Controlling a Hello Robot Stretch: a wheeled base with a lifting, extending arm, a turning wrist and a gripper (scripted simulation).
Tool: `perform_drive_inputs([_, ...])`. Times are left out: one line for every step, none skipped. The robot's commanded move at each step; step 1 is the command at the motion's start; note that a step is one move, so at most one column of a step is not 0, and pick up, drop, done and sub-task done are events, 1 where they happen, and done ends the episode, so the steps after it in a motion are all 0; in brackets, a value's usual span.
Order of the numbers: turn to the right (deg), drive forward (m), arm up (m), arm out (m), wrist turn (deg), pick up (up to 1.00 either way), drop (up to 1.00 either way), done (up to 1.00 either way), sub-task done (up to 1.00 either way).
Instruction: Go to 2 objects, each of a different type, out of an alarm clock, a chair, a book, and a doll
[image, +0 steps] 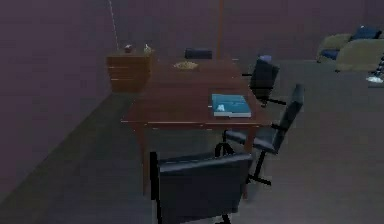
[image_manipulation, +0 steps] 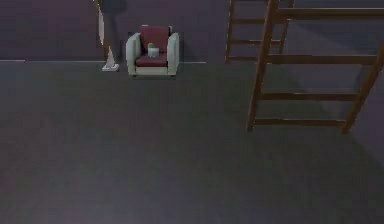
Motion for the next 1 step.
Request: perform_drive_inputs([45.0, 0.00, 0.00, 0.00, 0.0, 0.00, 0.00, 0.00, 0.00])
